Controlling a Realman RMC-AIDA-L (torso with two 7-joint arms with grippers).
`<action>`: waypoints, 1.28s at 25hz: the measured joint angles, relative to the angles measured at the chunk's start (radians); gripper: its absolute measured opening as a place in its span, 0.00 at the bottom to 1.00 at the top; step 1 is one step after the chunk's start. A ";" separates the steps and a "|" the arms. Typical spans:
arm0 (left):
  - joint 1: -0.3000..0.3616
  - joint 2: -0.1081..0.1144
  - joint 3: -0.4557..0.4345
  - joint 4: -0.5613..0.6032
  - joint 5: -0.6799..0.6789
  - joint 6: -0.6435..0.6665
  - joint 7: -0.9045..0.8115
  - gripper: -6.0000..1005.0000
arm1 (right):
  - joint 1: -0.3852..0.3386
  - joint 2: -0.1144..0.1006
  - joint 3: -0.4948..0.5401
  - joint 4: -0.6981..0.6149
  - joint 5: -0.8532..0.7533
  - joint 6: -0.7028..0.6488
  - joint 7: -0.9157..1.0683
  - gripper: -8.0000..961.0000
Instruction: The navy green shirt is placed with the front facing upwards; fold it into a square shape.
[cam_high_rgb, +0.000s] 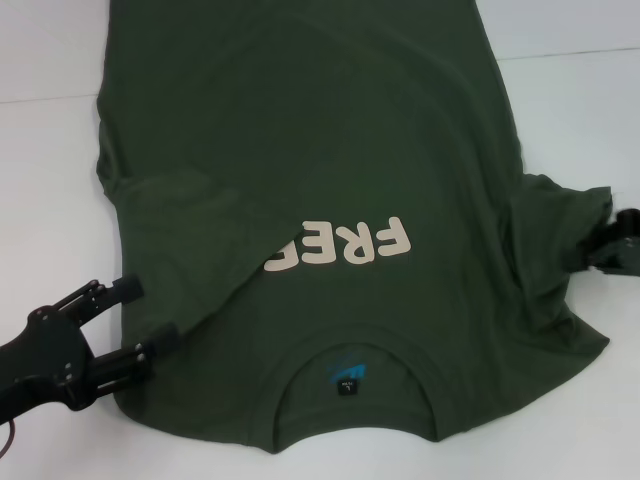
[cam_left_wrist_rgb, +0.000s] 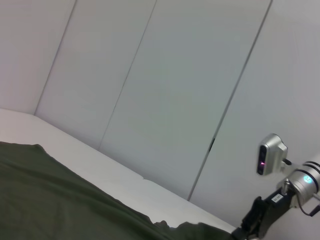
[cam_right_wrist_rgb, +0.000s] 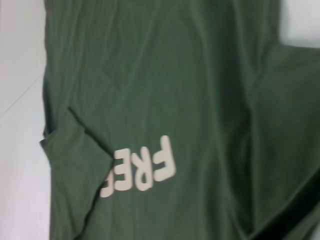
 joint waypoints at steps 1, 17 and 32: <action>0.000 0.000 0.000 0.000 0.000 0.000 0.000 0.86 | 0.010 0.005 -0.002 0.003 0.000 0.003 -0.003 0.05; 0.002 0.000 -0.012 -0.005 -0.002 -0.002 0.000 0.86 | 0.138 0.097 -0.132 0.030 0.020 0.055 -0.010 0.07; 0.004 0.000 -0.013 -0.006 -0.002 -0.003 0.000 0.85 | 0.172 0.112 -0.200 0.153 0.037 0.203 -0.024 0.09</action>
